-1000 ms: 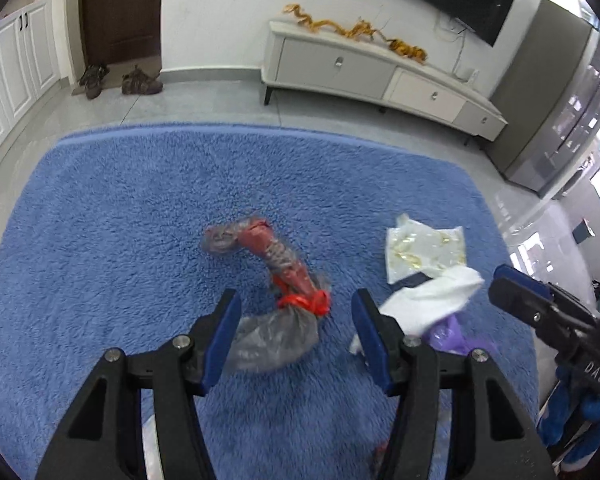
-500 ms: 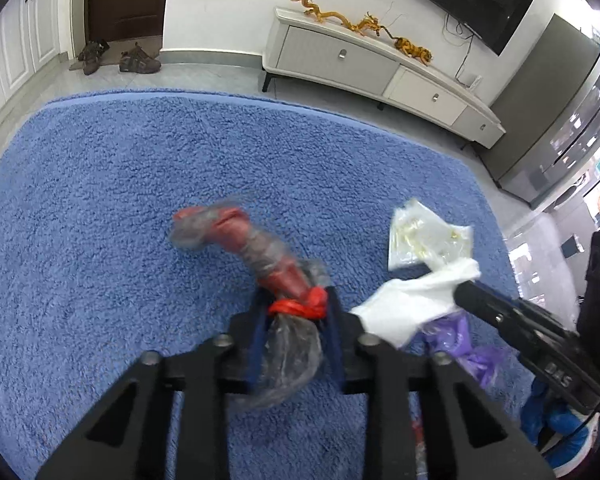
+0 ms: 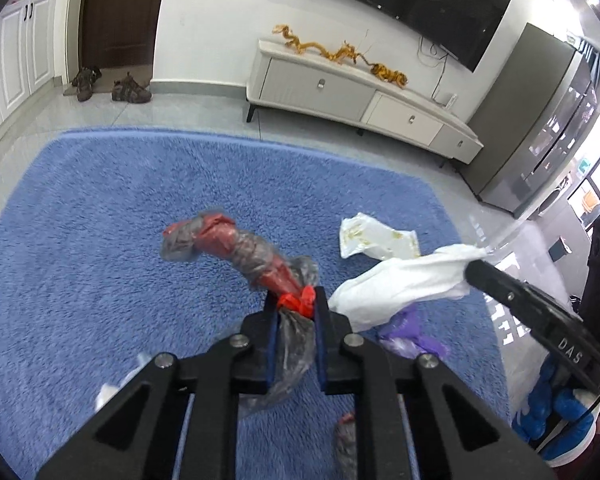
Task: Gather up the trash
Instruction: 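Grasp the red-tied clear plastic bag with the left tool while the right tool grasps the purple wrapper, then carry the red-tied bag and held item over the trash bin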
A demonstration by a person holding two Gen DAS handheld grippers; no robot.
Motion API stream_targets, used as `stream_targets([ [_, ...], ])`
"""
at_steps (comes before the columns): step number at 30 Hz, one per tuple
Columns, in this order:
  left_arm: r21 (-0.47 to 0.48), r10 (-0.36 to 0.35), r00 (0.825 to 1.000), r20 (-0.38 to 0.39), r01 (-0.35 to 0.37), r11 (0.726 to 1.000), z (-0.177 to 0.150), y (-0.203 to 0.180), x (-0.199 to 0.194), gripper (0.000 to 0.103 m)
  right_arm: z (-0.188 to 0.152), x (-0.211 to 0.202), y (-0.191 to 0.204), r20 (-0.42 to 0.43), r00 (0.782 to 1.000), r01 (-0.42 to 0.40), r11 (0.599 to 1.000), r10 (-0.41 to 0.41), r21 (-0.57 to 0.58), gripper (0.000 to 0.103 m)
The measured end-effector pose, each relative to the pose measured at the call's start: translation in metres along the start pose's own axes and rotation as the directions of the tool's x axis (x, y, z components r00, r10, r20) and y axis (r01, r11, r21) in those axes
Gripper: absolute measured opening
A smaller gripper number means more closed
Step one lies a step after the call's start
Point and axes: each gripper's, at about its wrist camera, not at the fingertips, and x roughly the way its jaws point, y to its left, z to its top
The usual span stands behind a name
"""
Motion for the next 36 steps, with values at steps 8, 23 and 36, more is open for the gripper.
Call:
stream_targets([
  [8, 0.020, -0.005, 0.999, 0.045, 0.004, 1.000, -0.010, -0.009, -0.037, 0.013, -0.006, -0.048, 0.018, 0.054, 0.998, 0.022, 0.999, -0.020, -0.027, 0.001],
  [23, 0.069, 0.007, 0.995, 0.096, -0.014, 0.998, -0.037, -0.036, -0.090, 0.013, -0.042, -0.148, -0.012, 0.154, 0.981, 0.109, 0.993, -0.114, 0.041, 0.001],
  [36, 0.214, -0.079, 0.995, 0.066, 0.064, 0.975, -0.048, -0.133, -0.086, 0.013, -0.088, -0.237, -0.087, 0.203, 0.940, 0.243, 0.955, -0.275, 0.171, 0.001],
])
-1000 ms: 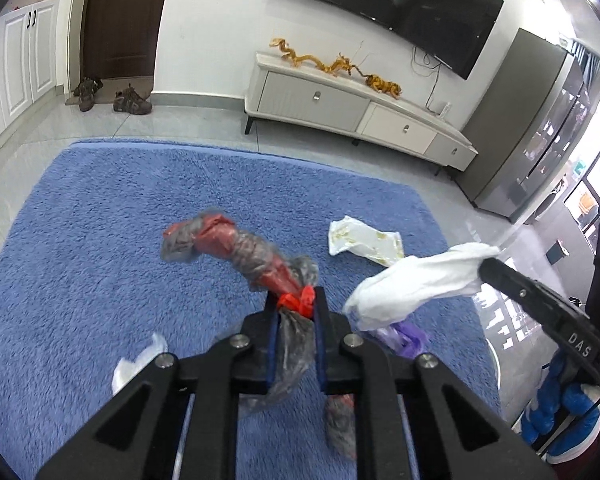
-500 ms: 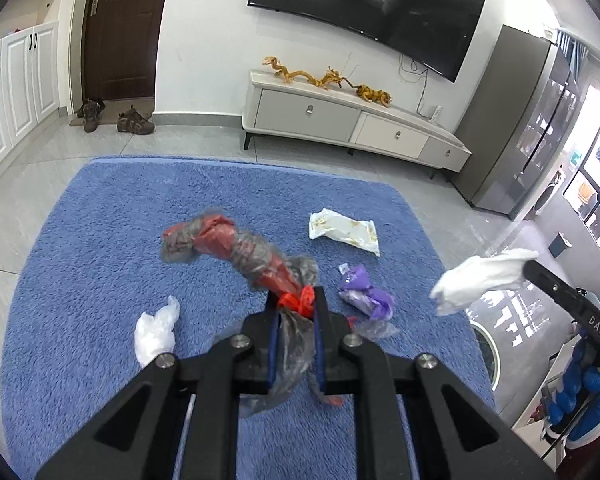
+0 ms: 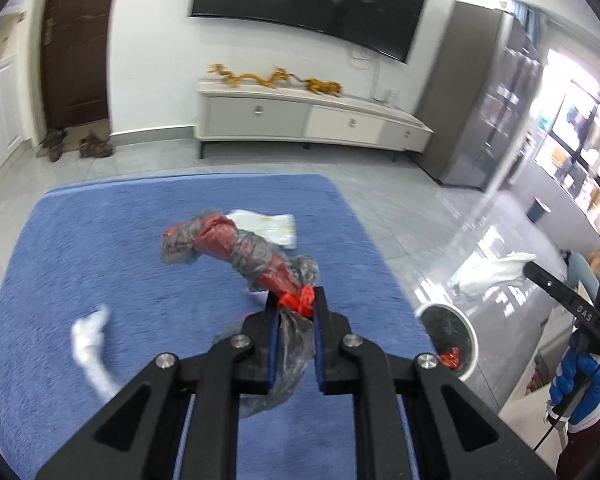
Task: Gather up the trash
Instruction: 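Carry the red-tied bag and held item over the trash bin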
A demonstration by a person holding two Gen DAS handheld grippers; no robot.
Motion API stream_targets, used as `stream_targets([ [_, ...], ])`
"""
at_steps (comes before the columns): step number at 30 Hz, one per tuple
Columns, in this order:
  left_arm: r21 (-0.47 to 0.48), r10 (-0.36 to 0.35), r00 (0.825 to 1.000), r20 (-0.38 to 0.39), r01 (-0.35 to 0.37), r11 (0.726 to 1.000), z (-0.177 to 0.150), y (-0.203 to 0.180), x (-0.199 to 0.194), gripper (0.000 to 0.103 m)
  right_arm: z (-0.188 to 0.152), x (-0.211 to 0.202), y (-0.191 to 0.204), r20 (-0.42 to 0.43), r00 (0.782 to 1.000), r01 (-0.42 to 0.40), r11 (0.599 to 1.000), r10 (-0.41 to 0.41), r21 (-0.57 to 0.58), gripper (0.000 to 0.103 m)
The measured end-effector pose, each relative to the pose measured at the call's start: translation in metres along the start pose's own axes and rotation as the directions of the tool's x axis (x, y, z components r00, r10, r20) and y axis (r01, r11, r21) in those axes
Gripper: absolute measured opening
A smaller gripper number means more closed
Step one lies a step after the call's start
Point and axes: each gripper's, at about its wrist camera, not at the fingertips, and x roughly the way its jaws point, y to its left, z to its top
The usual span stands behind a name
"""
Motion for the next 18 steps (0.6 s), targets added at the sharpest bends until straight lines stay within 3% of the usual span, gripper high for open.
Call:
stream_targets([
  [5, 0.093, -0.082, 0.995, -0.050, 0.087, 0.992, 0.008, -0.070, 0.033, 0.013, -0.013, -0.025, -0.054, 0.004, 0.995, 0.095, 0.994, -0.095, 0.052, 0.001],
  [9, 0.172, -0.150, 0.982, -0.117, 0.168, 0.971, 0.009, -0.135, 0.066, 0.013, -0.026, -0.042, -0.101, -0.005, 0.984, 0.179, 0.979, -0.180, 0.100, 0.001],
  [18, 0.274, -0.269, 0.914, -0.303, 0.354, 0.894, -0.010, -0.264, 0.149, 0.013, -0.070, -0.037, -0.195, -0.103, 0.942, 0.335, 0.920, -0.320, 0.202, 0.001],
])
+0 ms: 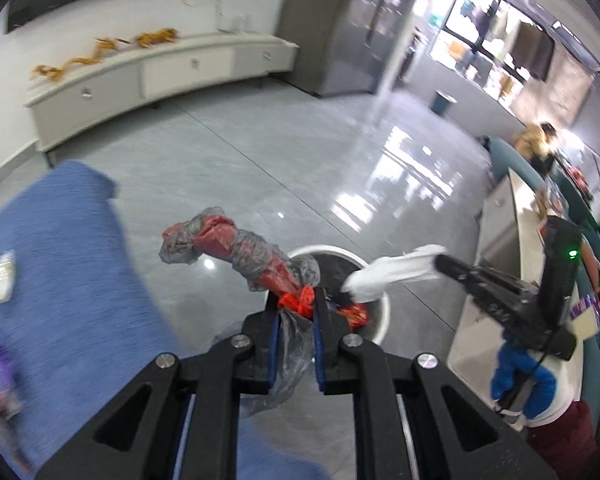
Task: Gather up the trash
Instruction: 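Carry the red-tied bag and held item over the trash bin, then open both tools to drop the items into the trash bin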
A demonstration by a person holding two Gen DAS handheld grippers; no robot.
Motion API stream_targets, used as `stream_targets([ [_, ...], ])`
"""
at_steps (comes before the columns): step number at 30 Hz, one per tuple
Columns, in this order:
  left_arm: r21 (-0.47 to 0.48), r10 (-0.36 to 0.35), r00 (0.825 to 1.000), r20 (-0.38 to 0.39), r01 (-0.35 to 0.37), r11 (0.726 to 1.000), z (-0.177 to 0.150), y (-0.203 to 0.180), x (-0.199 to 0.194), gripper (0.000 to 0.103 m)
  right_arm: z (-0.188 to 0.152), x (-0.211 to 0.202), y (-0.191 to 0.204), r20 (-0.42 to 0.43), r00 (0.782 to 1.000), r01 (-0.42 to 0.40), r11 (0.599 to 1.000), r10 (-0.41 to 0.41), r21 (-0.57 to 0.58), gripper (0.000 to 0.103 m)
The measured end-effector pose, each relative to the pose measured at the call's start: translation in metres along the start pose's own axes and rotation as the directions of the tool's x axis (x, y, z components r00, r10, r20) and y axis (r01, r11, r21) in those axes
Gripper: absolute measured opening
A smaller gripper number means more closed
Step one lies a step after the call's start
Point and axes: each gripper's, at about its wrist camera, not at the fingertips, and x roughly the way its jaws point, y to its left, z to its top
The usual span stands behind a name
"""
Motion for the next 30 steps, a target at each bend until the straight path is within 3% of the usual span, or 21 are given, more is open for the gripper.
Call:
stream_targets([
  [7, 0.002, -0.098, 0.988, -0.120, 0.099, 0.995, 0.018, -0.030, 0.082, 0.016, -0.014, 0.044, -0.032, -0.088, 0.992, 0.099, 0.994, -0.096, 0.034, 0.001],
  [14, -0.021, -0.124, 0.972, -0.197, 0.123, 0.992, 0.029, -0.041, 0.149, 0.016, -0.025, 0.081, -0.060, -0.155, 0.977, 0.160, 0.984, -0.146, 0.083, 0.001],
  [17, -0.043, -0.138, 0.966, -0.219, 0.132, 0.990, 0.033, -0.039, 0.171, 0.022, -0.026, 0.097, -0.067, -0.177, 0.972, 0.174, 0.980, -0.155, 0.098, 0.001],
  [19, -0.056, -0.134, 0.965, -0.224, 0.124, 0.991, 0.034, -0.036, 0.179, 0.037, -0.026, 0.107, -0.067, -0.190, 0.968, 0.183, 0.979, -0.162, 0.094, 0.001],
  [23, -0.081, -0.168, 0.958, -0.232, 0.153, 0.985, 0.036, -0.033, 0.190, 0.043, -0.028, 0.125, -0.065, -0.216, 0.961, 0.194, 0.977, -0.172, 0.087, 0.003],
  [24, -0.079, -0.169, 0.957, -0.235, 0.154, 0.985, 0.035, -0.033, 0.192, 0.047, -0.028, 0.127, -0.064, -0.218, 0.960, 0.198, 0.976, -0.175, 0.090, 0.005],
  [26, -0.079, -0.171, 0.957, -0.232, 0.157, 0.984, 0.033, -0.032, 0.190, 0.047, -0.029, 0.131, -0.067, -0.224, 0.960, 0.194, 0.975, -0.166, 0.109, 0.029],
  [30, -0.058, -0.161, 0.968, -0.191, 0.152, 0.987, 0.026, -0.031, 0.169, 0.047, -0.030, 0.130, -0.065, -0.219, 0.963, 0.185, 0.977, -0.157, 0.111, 0.034],
])
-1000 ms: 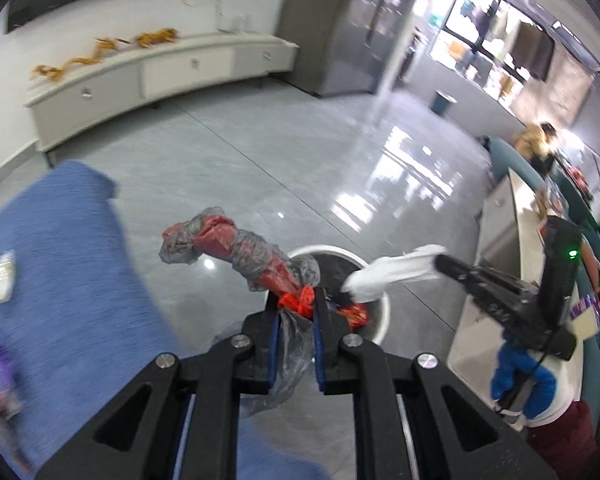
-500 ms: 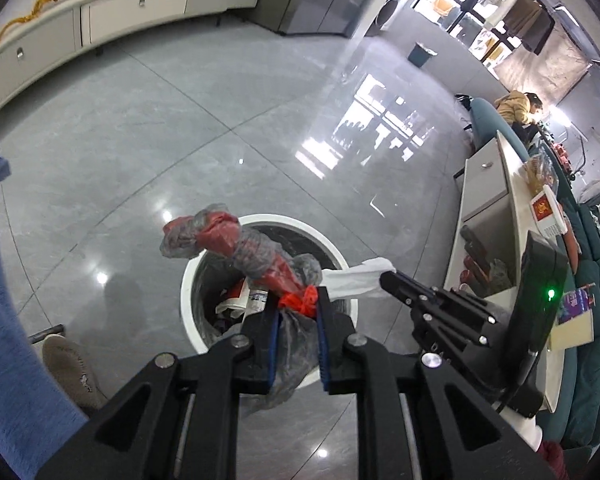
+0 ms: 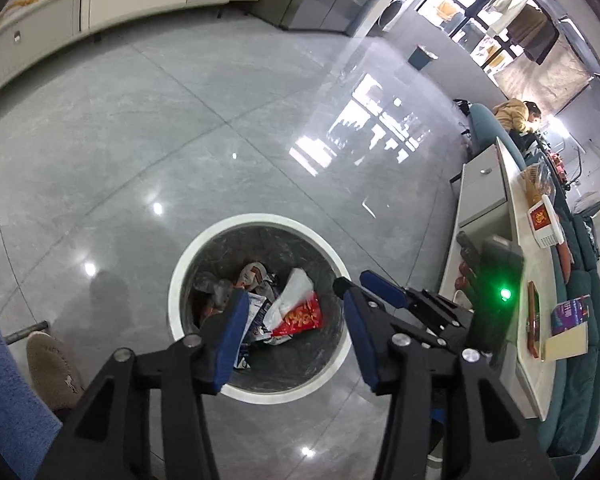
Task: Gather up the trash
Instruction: 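Open both tools to drop the items into the trash bin, then move both open tools back over the remaining trash on the rug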
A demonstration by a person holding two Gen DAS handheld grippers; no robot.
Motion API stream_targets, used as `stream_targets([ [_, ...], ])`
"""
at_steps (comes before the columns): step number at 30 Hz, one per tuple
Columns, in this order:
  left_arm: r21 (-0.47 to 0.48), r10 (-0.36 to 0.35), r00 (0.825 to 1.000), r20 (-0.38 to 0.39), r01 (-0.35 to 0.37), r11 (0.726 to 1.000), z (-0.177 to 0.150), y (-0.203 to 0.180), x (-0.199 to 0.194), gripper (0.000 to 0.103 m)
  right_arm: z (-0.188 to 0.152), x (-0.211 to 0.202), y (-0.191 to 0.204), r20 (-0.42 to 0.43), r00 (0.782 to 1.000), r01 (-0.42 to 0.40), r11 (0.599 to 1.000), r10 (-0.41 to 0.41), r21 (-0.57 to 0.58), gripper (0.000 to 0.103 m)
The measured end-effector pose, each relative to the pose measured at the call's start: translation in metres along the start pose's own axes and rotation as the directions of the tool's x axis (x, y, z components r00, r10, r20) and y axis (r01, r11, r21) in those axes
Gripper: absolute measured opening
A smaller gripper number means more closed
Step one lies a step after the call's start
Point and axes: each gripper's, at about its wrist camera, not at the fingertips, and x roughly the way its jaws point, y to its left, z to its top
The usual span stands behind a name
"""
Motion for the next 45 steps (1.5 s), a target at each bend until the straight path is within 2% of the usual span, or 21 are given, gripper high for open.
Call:
stream_targets([
  [4, 0.058, 0.046, 0.996, 0.081, -0.051, 0.997, -0.014, -0.012, -0.030, 0.047, -0.003, -0.010, 0.002, 0.016, 1.000, -0.013, 1.000, 0.013, -0.001, 0.034],
  [8, 0.080, 0.052, 0.983, 0.177, -0.067, 0.994, -0.031, -0.016, -0.072, 0.047, -0.009, -0.029, 0.009, 0.041, 0.999, -0.019, 0.999, 0.021, -0.041, 0.034],
  [13, 0.091, 0.107, 0.966, 0.236, -0.132, 0.987, -0.053, -0.012, -0.119, 0.047, -0.013, -0.064, 0.022, 0.089, 0.995, -0.034, 0.996, 0.041, -0.080, 0.037],
  [17, 0.101, 0.163, 0.942, 0.292, -0.200, 0.975, -0.079, -0.008, -0.157, 0.047, -0.020, -0.101, 0.041, 0.138, 0.988, -0.057, 0.989, 0.076, -0.138, 0.043],
  [19, 0.107, 0.207, 0.923, 0.324, -0.253, 0.961, -0.098, -0.003, -0.178, 0.047, -0.024, -0.122, 0.054, 0.165, 0.982, -0.058, 0.983, 0.087, -0.173, 0.047],
  [22, 0.083, 0.250, 0.905, 0.343, -0.295, 0.952, -0.125, 0.012, -0.208, 0.048, -0.032, -0.150, 0.072, 0.201, 0.973, -0.067, 0.974, 0.111, -0.216, 0.050],
  [28, -0.034, 0.330, 0.847, 0.416, -0.348, 0.937, -0.181, 0.050, -0.275, 0.048, -0.047, -0.193, 0.108, 0.245, 0.953, -0.102, 0.950, 0.178, -0.294, 0.056],
  [30, -0.094, 0.375, 0.816, 0.440, -0.373, 0.923, -0.204, 0.065, -0.302, 0.048, -0.051, -0.205, 0.121, 0.259, 0.943, -0.118, 0.939, 0.208, -0.324, 0.059],
  [32, -0.146, 0.409, 0.793, 0.451, -0.387, 0.910, -0.225, 0.081, -0.323, 0.048, -0.056, -0.218, 0.137, 0.268, 0.932, -0.137, 0.922, 0.244, -0.363, 0.062],
  [34, -0.216, 0.465, 0.755, 0.462, -0.412, 0.885, -0.252, 0.099, -0.347, 0.048, -0.059, -0.230, 0.152, 0.274, 0.919, -0.159, 0.902, 0.284, -0.401, 0.065],
  [38, -0.357, 0.552, 0.700, 0.454, -0.424, 0.832, -0.312, 0.139, -0.388, 0.048, -0.065, -0.246, 0.179, 0.270, 0.896, -0.203, 0.865, 0.353, -0.458, 0.069],
  [41, -0.432, 0.603, 0.673, 0.427, -0.434, 0.790, -0.348, 0.164, -0.408, 0.048, -0.071, -0.254, 0.200, 0.260, 0.882, -0.227, 0.839, 0.392, -0.494, 0.070],
  [43, -0.481, 0.629, 0.667, 0.400, -0.431, 0.763, -0.374, 0.179, -0.420, 0.048, -0.073, -0.257, 0.214, 0.252, 0.877, -0.235, 0.823, 0.409, -0.518, 0.070],
  [45, -0.528, 0.657, 0.652, 0.378, -0.431, 0.732, -0.396, 0.192, -0.431, 0.048, -0.075, -0.258, 0.229, 0.233, 0.873, -0.249, 0.803, 0.428, -0.542, 0.070],
])
